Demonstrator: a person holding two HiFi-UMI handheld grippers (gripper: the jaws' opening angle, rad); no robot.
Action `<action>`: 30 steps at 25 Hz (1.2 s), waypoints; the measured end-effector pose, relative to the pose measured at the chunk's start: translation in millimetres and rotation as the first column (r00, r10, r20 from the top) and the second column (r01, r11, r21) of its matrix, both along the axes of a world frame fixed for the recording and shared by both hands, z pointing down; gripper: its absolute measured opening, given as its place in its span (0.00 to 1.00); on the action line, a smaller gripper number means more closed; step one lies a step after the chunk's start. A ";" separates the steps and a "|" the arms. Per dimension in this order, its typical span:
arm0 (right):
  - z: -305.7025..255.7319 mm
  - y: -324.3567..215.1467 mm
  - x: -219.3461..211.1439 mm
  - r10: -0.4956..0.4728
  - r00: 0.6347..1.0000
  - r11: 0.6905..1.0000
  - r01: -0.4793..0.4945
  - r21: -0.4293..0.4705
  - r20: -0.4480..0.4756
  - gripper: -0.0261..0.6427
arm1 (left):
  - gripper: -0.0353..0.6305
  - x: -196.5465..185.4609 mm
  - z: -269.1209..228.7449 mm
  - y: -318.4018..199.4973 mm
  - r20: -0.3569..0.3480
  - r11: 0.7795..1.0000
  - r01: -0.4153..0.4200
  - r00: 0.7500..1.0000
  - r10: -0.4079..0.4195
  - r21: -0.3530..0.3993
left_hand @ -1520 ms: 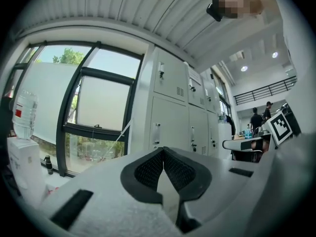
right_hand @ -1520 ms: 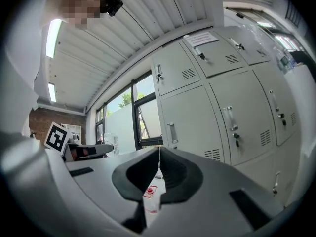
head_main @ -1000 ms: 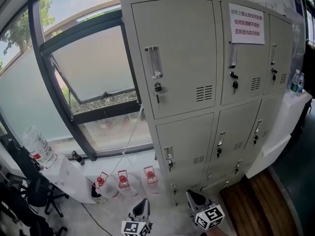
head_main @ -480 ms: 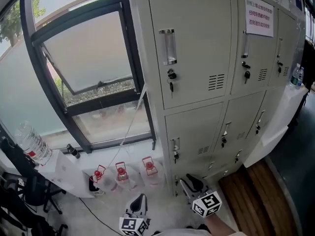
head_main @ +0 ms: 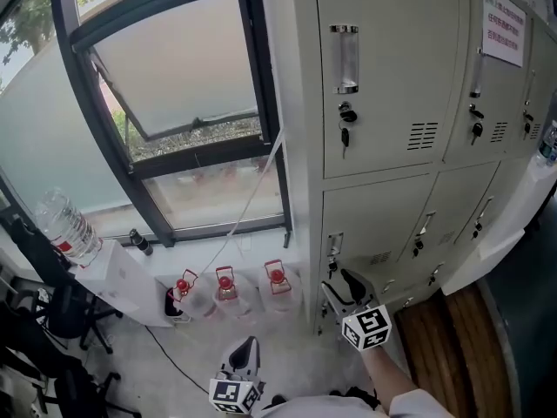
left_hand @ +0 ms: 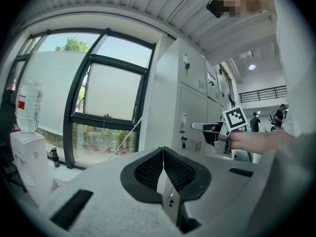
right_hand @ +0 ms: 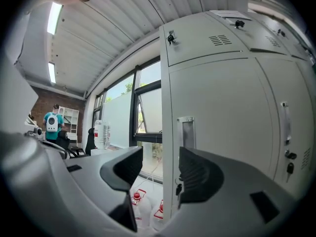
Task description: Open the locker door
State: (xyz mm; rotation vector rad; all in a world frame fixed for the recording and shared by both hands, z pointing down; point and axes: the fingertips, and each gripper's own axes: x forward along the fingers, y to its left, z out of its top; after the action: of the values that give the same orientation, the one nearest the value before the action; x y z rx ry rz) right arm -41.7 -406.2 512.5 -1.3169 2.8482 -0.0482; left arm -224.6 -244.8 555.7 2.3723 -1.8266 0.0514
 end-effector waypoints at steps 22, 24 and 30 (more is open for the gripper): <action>0.2 -76.8 -31.8 0.028 0.998 0.999 -0.026 0.026 -0.059 0.34 | 0.07 -13.7 13.1 19.0 0.005 0.992 0.119 0.993 -0.119 -0.042; 0.0 -75.6 -33.3 0.031 0.999 0.999 -0.030 0.015 -0.044 0.34 | 0.07 -12.2 12.6 19.1 0.004 0.993 0.113 0.994 -0.113 -0.042; 0.1 -68.9 -30.9 0.054 0.998 0.999 -0.054 -0.005 -0.029 0.34 | 0.07 -11.8 13.1 24.0 -0.002 0.993 0.105 0.994 -0.105 -0.045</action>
State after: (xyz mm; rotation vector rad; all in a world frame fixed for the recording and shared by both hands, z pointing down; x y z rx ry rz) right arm -72.6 -475.1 512.6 -1.4066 2.8360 -0.0369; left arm -236.4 -220.8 568.8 2.2410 -1.9238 0.0743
